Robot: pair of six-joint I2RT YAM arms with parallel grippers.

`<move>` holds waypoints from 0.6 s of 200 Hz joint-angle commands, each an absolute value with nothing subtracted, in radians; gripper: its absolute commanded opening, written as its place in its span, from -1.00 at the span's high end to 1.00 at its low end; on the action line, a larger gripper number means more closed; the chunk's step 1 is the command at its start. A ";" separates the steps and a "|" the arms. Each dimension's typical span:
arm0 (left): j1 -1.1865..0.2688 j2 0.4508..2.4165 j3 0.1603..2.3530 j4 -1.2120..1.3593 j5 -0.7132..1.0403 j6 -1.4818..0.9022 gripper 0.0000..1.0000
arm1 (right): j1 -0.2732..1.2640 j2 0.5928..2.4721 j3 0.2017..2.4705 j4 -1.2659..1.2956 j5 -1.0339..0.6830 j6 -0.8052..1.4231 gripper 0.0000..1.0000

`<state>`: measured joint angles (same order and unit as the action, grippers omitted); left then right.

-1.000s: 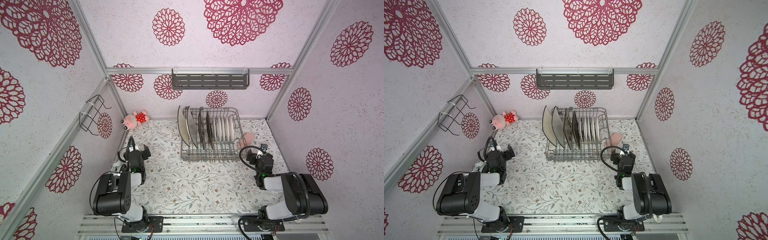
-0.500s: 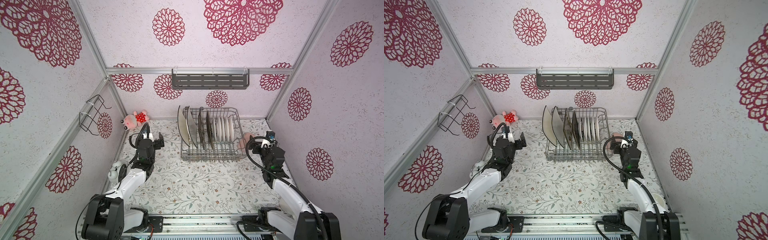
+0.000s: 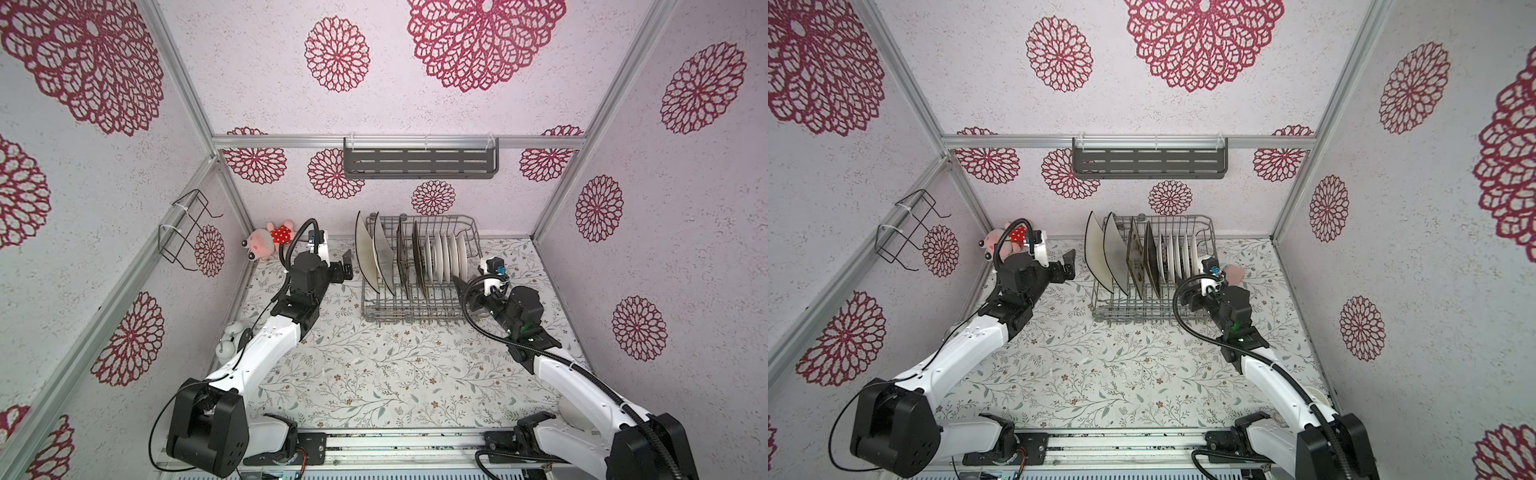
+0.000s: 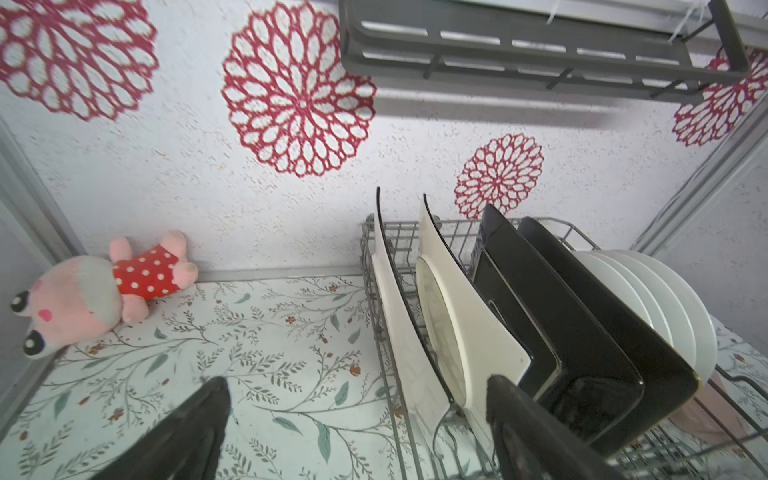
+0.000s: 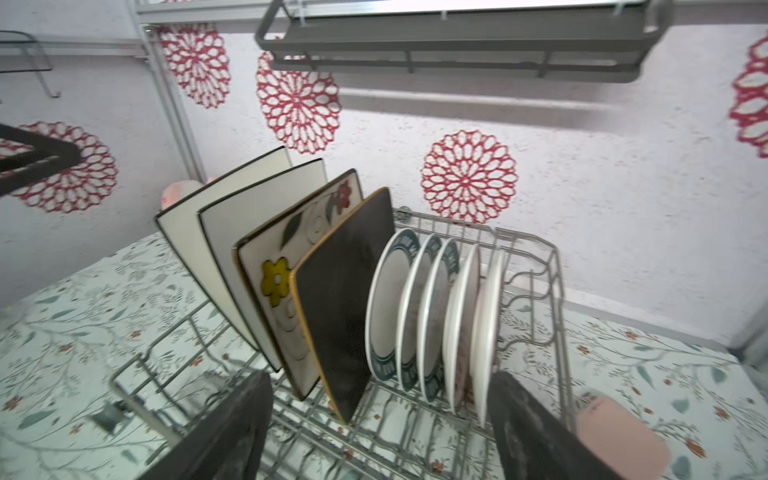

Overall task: Unload the plates from the dish rack
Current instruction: 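Reach left gripper to the white square plate while right gripper nears the rack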

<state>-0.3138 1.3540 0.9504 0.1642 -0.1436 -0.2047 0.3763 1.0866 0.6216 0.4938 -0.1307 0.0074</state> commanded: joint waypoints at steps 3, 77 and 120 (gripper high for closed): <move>-0.325 1.400 1.023 0.080 -0.071 -0.242 -0.95 | 0.440 1.099 0.662 0.503 -0.155 -0.031 -0.66; -0.335 1.566 1.229 -0.067 -0.093 -0.297 -0.97 | 0.561 1.207 0.691 0.589 -0.235 0.027 -0.58; -0.339 1.630 1.293 -0.099 -0.100 -0.315 -1.00 | 0.625 1.266 0.717 0.595 -0.223 0.011 -0.53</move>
<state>-0.3286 1.6108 1.2667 -0.0650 -0.0948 -0.3012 0.5983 1.2491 0.6689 0.5350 -0.2142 0.0021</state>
